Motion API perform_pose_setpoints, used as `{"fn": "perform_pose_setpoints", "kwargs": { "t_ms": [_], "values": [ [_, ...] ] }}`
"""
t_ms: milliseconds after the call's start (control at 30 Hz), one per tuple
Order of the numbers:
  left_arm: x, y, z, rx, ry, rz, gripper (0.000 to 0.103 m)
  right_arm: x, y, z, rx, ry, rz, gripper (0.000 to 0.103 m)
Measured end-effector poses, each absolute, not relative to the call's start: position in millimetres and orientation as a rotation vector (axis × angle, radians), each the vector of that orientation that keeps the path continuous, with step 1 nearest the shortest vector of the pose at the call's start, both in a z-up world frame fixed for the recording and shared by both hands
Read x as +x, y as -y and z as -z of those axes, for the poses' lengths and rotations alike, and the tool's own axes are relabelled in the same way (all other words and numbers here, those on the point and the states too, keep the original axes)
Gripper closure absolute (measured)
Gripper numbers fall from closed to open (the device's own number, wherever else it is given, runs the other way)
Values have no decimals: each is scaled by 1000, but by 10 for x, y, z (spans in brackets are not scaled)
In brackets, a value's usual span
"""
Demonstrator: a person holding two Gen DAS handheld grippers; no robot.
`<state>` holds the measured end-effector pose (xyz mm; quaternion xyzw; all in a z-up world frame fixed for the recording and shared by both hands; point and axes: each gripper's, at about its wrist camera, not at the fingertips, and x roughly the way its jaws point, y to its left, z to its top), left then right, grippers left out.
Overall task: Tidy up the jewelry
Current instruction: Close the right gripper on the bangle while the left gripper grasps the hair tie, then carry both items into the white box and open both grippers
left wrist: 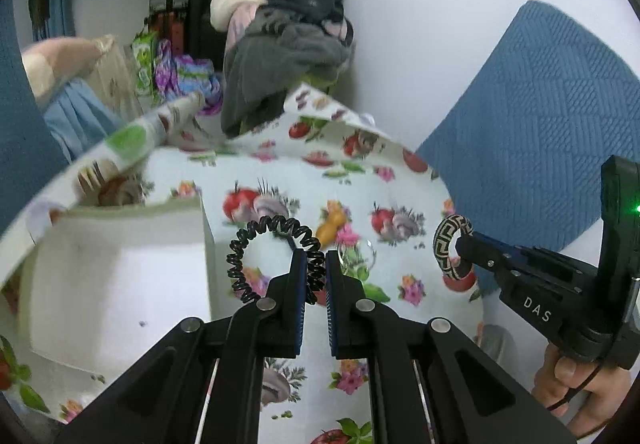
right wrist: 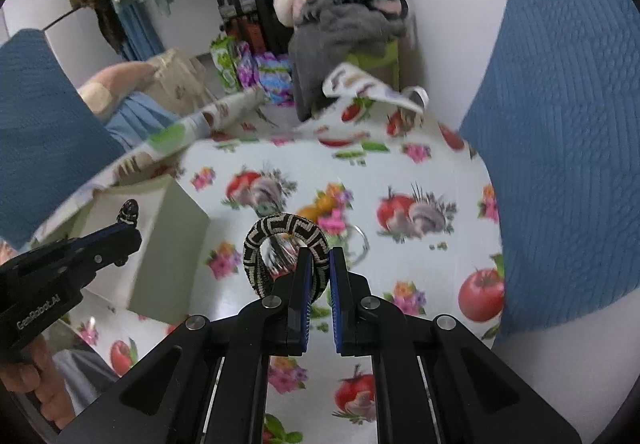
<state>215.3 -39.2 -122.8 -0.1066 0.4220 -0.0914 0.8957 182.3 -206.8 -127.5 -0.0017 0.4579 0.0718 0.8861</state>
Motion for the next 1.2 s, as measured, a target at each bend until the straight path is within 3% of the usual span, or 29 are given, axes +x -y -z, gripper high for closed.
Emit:
{"fn": "perform_pose_setpoints", "kwargs": {
  "t_ms": [300,533,1200],
  "values": [
    [2133,35,776,-195,-800,154,96,1927,1682,820,-13,-860,-204,97],
    [2047,-452,749,-189,-790,74,95,1983,1175,694,-32,-829,-289,97],
    [1849,-1321,1764,-216,-940,-23,95,1970,188,1551,-82,-1000,-389,96]
  ]
}}
